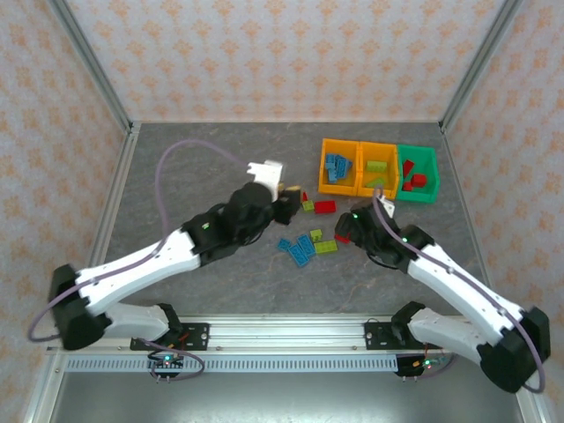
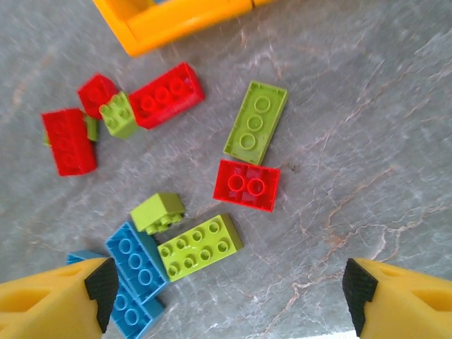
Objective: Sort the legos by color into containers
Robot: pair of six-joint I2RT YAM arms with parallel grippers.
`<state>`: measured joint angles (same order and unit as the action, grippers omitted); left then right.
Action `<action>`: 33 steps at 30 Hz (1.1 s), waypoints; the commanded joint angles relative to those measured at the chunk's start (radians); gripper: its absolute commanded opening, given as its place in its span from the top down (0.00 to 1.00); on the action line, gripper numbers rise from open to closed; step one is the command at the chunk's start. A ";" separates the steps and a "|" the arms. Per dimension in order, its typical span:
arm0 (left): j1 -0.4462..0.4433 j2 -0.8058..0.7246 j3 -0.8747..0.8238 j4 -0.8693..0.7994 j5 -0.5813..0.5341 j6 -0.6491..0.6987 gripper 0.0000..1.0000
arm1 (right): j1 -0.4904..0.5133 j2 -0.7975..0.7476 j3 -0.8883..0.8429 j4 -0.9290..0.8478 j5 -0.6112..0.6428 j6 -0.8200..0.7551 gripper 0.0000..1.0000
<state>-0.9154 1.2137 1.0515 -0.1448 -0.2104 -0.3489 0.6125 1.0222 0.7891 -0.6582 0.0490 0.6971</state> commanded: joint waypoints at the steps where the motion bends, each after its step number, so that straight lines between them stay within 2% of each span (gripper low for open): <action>1: 0.008 -0.114 -0.192 0.012 0.138 0.146 0.49 | -0.020 0.111 -0.002 0.091 -0.019 -0.027 0.14; 3: 0.006 -0.202 -0.272 -0.020 0.221 0.236 0.42 | -0.048 0.203 0.001 0.149 -0.076 -0.037 0.15; 5: 0.006 -0.272 -0.340 -0.044 0.242 0.292 0.40 | -0.068 0.294 0.016 0.183 -0.124 -0.042 0.15; 12: 0.007 -0.418 -0.555 0.019 0.190 0.396 0.34 | -0.084 0.526 0.066 0.218 -0.118 -0.052 0.15; 14: 0.006 -0.435 -0.619 0.084 0.155 0.411 0.29 | -0.086 0.561 0.073 0.226 -0.105 -0.051 0.20; 16: 0.007 -0.444 -0.611 0.048 0.142 0.419 0.25 | -0.086 0.578 0.075 0.232 -0.081 -0.044 0.27; 19: 0.007 -0.487 -0.633 0.066 0.153 0.413 0.22 | -0.086 0.578 0.064 0.235 -0.056 -0.029 0.37; 25: 0.007 -0.590 -0.687 0.111 0.204 0.421 0.19 | -0.086 0.507 0.026 0.251 -0.044 -0.022 0.48; 33: 0.006 -0.585 -0.686 0.107 0.183 0.426 0.18 | -0.091 0.257 -0.033 0.198 0.075 0.000 0.53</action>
<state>-0.9081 0.6266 0.3756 -0.0696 -0.0189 0.0547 0.5293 1.3666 0.7704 -0.4274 0.0242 0.6765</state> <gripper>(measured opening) 0.815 0.474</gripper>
